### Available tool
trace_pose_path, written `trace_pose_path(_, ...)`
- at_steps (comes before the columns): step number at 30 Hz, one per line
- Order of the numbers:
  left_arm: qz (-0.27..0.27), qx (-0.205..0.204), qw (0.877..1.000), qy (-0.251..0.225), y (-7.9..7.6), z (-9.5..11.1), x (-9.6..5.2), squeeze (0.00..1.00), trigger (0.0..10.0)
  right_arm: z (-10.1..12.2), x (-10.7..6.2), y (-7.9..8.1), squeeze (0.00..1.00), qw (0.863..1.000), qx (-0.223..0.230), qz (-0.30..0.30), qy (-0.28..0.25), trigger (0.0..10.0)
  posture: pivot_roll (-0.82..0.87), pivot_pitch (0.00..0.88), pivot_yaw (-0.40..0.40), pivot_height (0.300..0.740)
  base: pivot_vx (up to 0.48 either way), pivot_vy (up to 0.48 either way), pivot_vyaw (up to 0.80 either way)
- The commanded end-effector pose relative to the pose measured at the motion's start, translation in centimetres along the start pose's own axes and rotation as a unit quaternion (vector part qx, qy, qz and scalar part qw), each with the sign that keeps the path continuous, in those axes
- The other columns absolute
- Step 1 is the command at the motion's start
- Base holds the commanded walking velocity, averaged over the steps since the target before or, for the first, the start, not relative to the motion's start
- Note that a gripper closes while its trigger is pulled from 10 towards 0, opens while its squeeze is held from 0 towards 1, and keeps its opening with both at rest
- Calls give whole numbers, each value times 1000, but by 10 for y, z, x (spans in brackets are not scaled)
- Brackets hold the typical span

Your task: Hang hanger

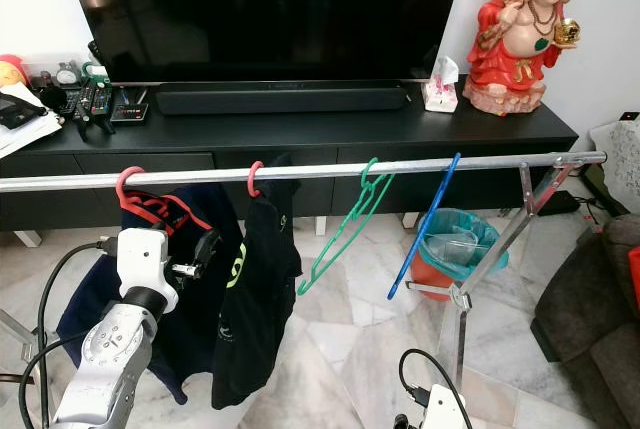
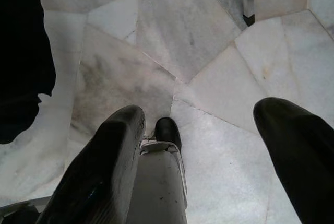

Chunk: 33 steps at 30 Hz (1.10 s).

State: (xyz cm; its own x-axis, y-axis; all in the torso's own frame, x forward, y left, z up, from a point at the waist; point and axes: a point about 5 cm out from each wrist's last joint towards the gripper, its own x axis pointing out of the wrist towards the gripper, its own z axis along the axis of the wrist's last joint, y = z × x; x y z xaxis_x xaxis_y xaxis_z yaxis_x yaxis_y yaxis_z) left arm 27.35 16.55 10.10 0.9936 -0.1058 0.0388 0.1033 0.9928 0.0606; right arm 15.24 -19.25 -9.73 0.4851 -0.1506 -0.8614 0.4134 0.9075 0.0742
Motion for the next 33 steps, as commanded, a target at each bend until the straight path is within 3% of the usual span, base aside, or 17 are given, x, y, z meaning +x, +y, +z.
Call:
trace_pose_path(1, 2, -7, 1000, 3, 1, 1, 2, 0, 10000, 0, 0, -1, 0, 1000, 3, -2, -3, 10000, 227, 0, -47, 736, 0, 0, 0)
trace_pose_path(33, -3, -8, 1000, 6, -1, 0, 2, 0, 10000, 0, 0, 0, 0, 1000, 3, -1, -3, 10000, 234, 0, -45, 736, 0, 0, 0)
